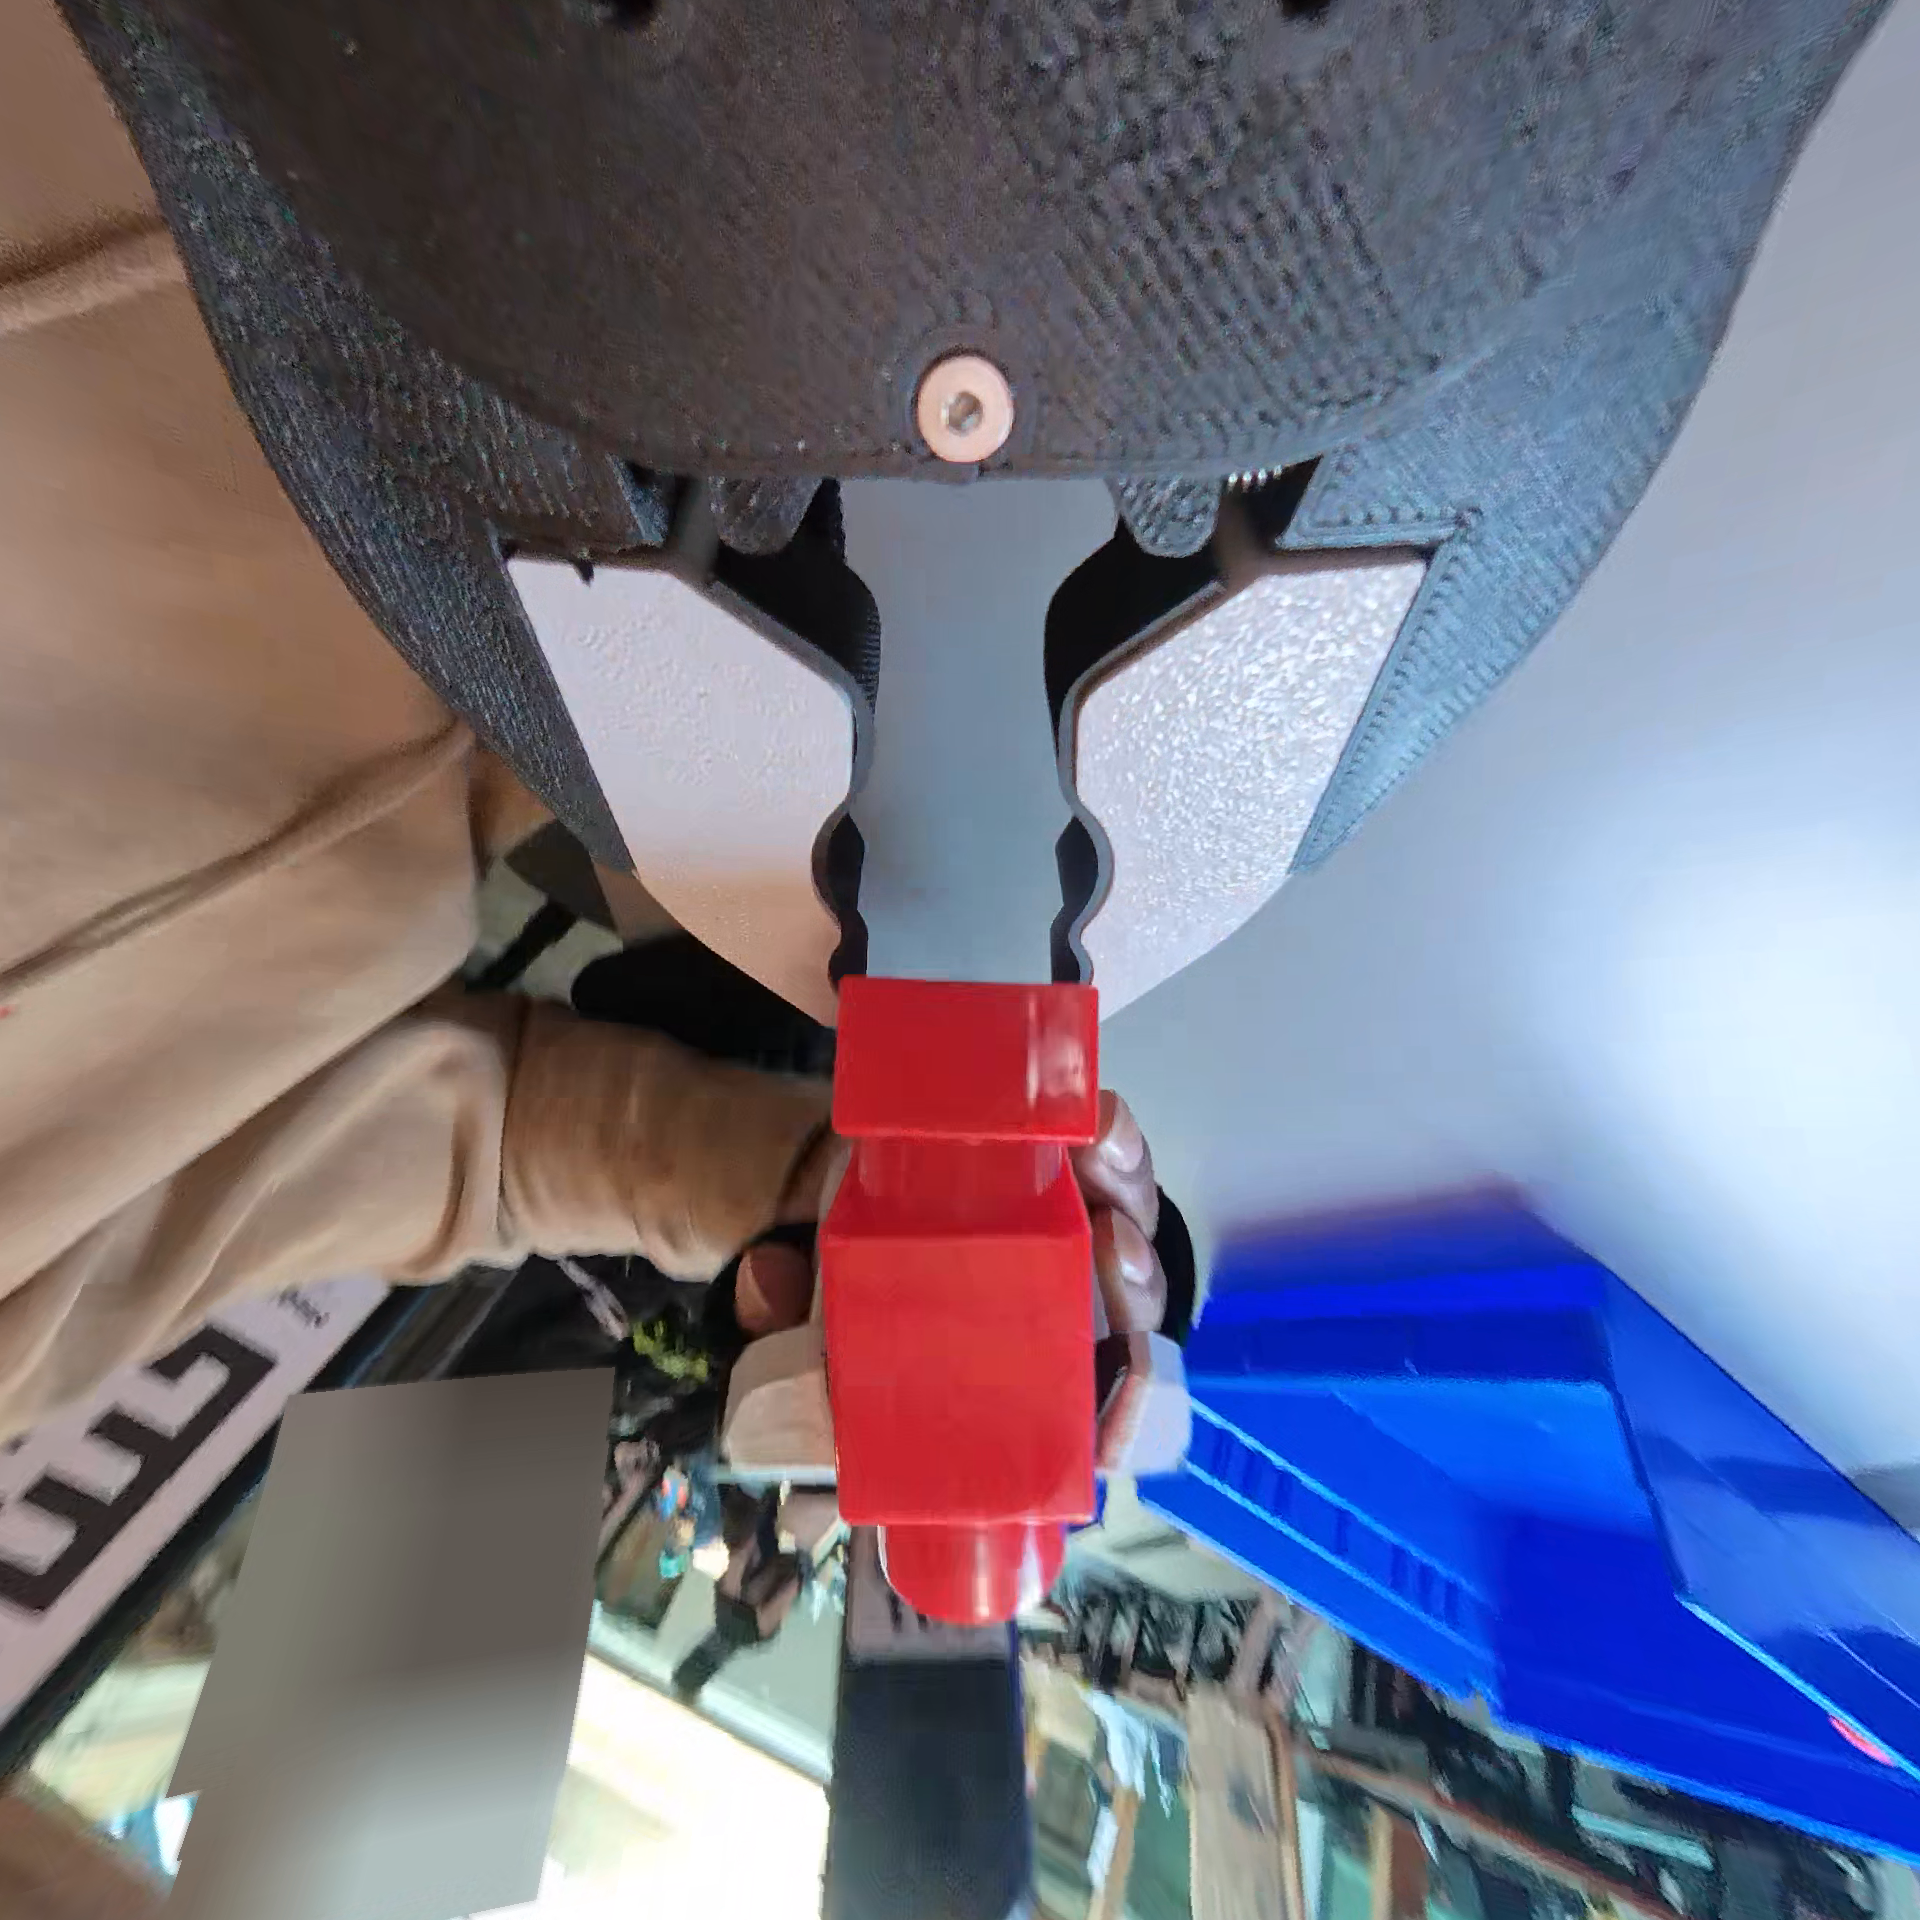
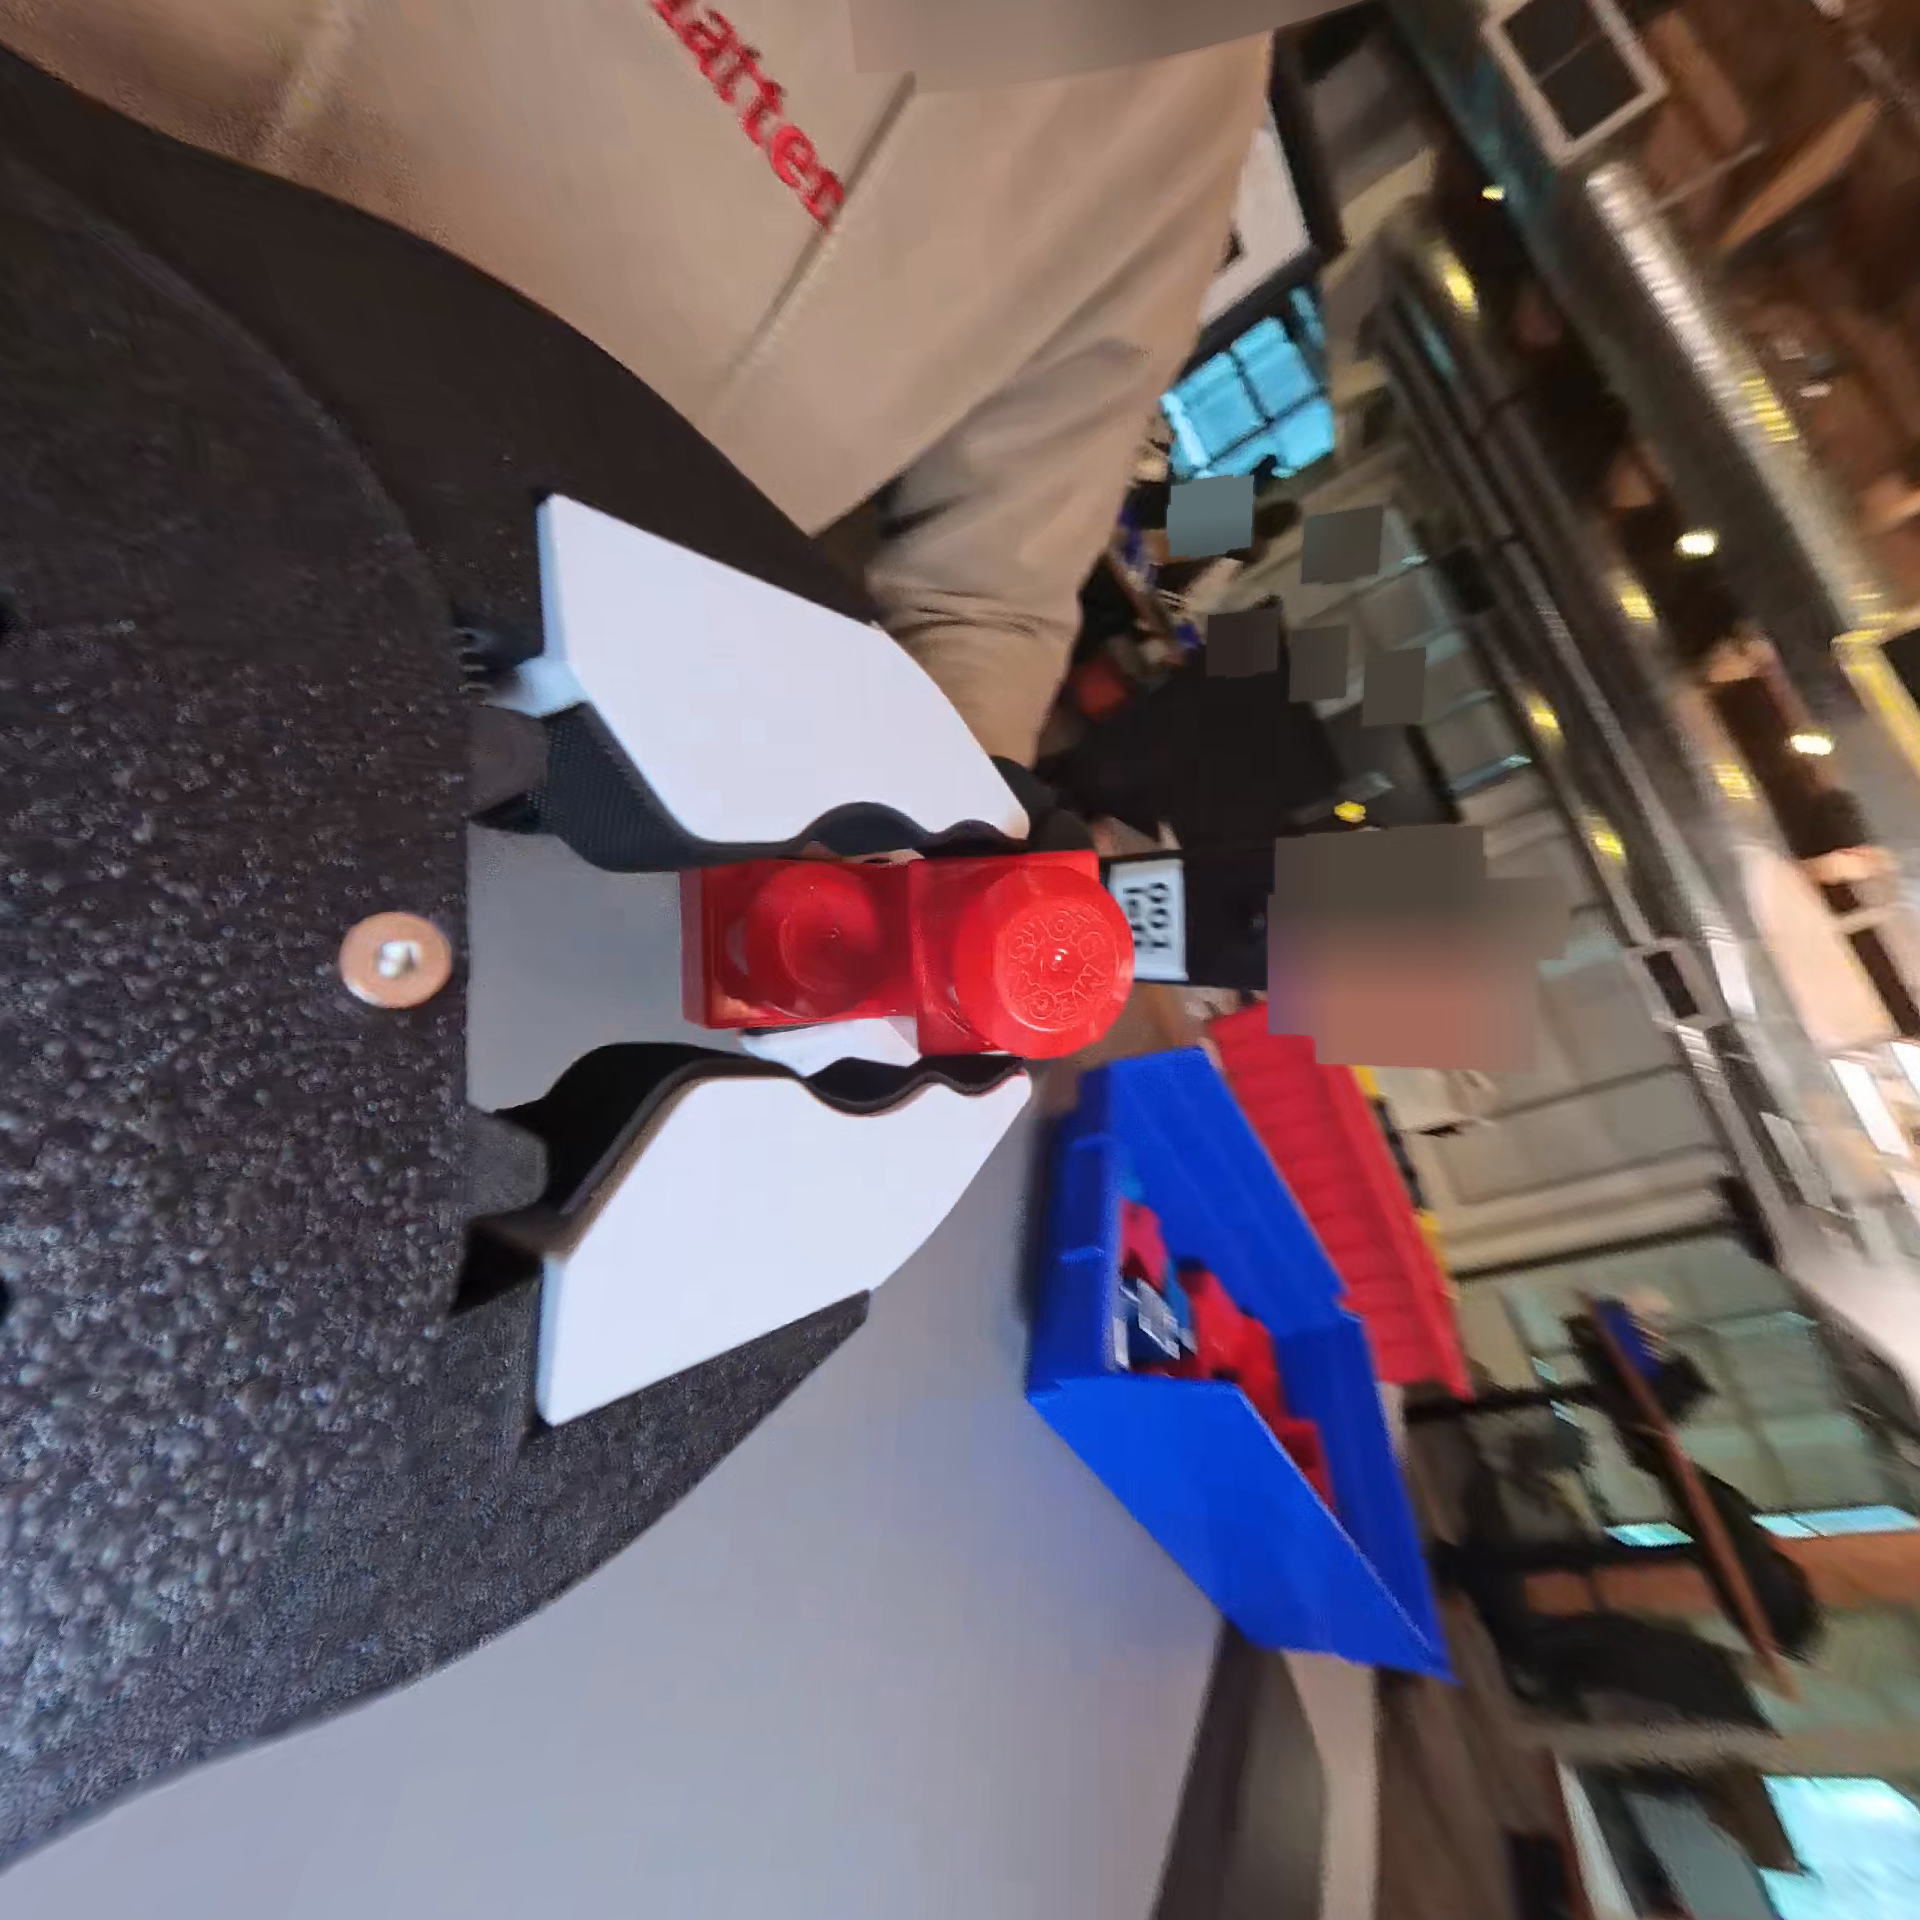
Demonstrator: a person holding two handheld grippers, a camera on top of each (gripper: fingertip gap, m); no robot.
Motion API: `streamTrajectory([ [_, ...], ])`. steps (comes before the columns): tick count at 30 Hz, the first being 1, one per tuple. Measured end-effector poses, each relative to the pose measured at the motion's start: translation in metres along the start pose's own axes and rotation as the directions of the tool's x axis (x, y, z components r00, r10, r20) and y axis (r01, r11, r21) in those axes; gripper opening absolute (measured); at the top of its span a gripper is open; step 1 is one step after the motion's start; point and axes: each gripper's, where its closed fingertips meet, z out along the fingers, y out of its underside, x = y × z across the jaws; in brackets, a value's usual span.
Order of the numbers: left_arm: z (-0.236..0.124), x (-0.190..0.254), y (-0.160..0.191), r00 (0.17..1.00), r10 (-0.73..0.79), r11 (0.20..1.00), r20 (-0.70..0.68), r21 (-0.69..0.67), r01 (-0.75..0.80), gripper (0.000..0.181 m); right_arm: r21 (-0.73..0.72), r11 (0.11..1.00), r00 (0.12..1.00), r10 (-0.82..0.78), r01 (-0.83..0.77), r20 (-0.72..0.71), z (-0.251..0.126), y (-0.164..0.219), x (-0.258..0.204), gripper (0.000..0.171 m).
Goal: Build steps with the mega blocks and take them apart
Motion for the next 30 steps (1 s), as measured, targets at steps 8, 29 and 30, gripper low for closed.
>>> streamTrajectory([
  [8, 0.007, 0.004, 0.045, 0.997, 0.077, 0.934, -0.028, -0.347, -0.082, 0.034, -0.416, 0.906, 0.997, -0.067, 0.076, 0.036, -0.015, 0.044, -0.008, 0.037],
  [29, 0.002, -0.008, 0.022, 0.977, 0.186, 0.959, 0.102, -0.234, -0.158, 0.058, -0.334, 0.934, 0.987, -0.151, 0.126, -0.05, -0.025, 0.036, 0.008, 0.037],
  [30, 0.002, -0.009, 0.017, 0.978, 0.176, 0.967, 0.114, -0.206, -0.15, 0.052, -0.324, 0.937, 0.988, -0.149, 0.127, -0.043, -0.023, 0.036, 0.006, 0.037],
])
